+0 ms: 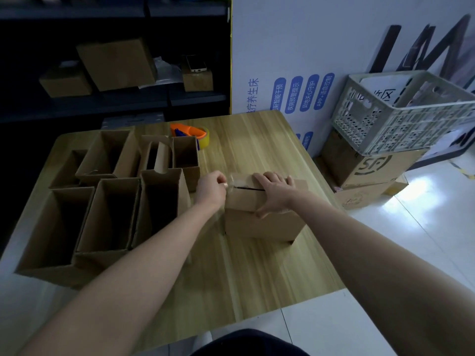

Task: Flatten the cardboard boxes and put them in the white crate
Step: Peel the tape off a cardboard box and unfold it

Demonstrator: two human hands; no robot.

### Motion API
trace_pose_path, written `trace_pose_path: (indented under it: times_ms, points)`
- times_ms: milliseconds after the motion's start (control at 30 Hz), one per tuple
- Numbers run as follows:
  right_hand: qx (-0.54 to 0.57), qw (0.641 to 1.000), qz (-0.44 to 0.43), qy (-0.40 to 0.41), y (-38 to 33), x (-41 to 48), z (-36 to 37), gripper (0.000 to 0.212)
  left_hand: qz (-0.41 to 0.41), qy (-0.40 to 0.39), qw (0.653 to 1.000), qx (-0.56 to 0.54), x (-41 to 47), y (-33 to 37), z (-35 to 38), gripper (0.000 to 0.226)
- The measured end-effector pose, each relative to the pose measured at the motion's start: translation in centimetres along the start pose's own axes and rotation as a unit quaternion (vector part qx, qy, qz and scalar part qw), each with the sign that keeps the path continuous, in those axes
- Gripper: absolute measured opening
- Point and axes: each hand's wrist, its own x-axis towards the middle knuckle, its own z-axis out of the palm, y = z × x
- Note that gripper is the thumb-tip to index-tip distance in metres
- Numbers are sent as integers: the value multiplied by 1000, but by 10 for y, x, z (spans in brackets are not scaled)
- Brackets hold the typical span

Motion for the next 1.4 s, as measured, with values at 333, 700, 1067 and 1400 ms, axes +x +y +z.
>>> trace_pose_path:
  times_ms: [333,700,1067,1400]
  points:
    - [-37,999,8,19,-8,-2,4,121,-43,-49,997,-33,-1,-6,-4,15]
    - [8,996,62,66,31,-16,-24,121,-169,122,947,-245,8,-11,-16,14]
    - [-26,985,144,89,68,-39,-35,120,-137,258,940,-174,22,-2,-48,21]
    - [-69,981,106,146,46,-37,-25,115,99,68,988,92,-23,-30,30,8]
